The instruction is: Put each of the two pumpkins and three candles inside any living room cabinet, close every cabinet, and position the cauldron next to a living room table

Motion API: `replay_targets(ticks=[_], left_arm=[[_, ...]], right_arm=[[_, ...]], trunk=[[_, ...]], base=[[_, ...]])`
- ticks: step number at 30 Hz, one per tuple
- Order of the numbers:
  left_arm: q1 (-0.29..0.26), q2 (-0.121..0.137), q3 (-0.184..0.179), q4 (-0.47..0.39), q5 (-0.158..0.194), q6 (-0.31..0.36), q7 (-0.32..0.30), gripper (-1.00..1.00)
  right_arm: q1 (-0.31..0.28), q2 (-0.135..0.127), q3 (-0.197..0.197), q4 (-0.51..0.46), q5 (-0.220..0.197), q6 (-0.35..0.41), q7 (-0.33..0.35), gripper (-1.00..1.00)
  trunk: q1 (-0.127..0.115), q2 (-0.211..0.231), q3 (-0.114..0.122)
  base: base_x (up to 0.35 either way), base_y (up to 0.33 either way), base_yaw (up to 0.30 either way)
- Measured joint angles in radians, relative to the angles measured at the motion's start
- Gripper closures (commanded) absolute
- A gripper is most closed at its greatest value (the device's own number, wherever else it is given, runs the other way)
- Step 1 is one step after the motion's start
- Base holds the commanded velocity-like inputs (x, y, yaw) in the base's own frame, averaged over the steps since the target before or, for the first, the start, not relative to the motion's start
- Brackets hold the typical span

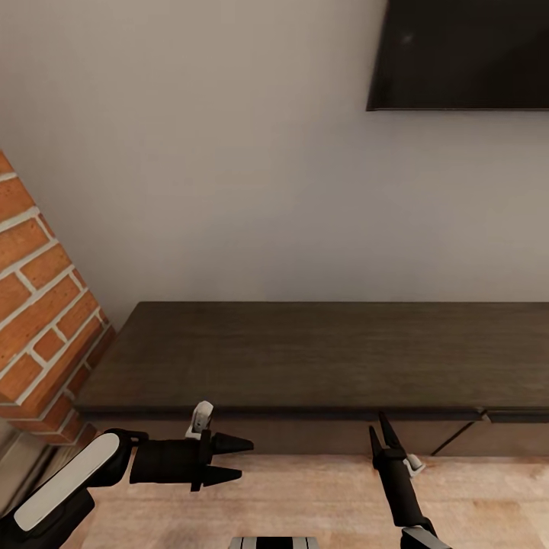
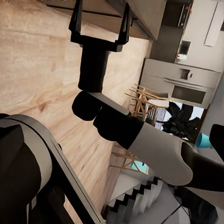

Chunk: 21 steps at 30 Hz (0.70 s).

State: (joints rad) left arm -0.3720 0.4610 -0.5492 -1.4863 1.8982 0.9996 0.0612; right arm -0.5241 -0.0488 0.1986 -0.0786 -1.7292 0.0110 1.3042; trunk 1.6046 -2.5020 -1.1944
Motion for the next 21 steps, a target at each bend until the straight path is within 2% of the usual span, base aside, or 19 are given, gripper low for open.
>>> replay_targets(ticks=[21], left_arm=[[0.000,0.002,0.002,-0.006,0.000,0.000,0.000,-1.00]], right_arm=[[0.001,0.001,0.001,0.001,0.000,0.002,0.010,-1.00]], trunk=[[0.000,0.000,0.000]], base=[[0.023,0.008,0.000]])
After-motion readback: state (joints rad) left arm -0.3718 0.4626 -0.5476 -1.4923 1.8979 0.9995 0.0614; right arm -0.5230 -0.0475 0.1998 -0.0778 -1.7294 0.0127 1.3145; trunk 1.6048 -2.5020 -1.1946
